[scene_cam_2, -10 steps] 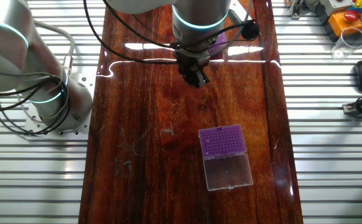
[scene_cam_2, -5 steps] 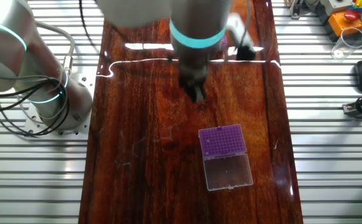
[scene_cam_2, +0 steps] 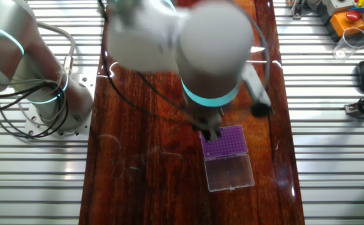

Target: Transfer all small pipette tips from one holder to another

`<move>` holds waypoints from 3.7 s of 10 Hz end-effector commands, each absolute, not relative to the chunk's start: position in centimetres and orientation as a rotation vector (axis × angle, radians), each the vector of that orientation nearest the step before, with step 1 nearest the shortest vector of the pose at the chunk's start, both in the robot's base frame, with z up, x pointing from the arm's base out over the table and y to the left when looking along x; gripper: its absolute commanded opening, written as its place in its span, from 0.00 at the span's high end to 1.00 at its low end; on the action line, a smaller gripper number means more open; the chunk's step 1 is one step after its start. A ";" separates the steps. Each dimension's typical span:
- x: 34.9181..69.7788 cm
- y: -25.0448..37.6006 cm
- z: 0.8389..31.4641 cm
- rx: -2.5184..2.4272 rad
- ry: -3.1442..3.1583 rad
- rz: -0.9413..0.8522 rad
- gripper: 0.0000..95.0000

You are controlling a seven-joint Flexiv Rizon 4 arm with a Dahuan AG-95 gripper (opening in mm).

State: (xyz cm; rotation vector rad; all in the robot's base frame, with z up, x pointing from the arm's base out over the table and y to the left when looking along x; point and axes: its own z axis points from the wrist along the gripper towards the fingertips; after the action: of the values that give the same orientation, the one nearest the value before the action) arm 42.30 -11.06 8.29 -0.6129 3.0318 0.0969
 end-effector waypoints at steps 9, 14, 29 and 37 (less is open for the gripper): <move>41.9 -11.2 8.8 -0.649 3.059 0.092 0.80; 43.8 -14.1 8.5 -0.684 3.053 0.090 0.80; 43.5 -13.1 6.0 -0.635 3.038 0.059 0.80; 43.5 -12.9 5.4 -0.625 3.037 0.046 0.80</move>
State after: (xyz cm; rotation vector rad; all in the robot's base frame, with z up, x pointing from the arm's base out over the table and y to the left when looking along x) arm 43.60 -12.74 5.38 -0.6224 3.0361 0.0479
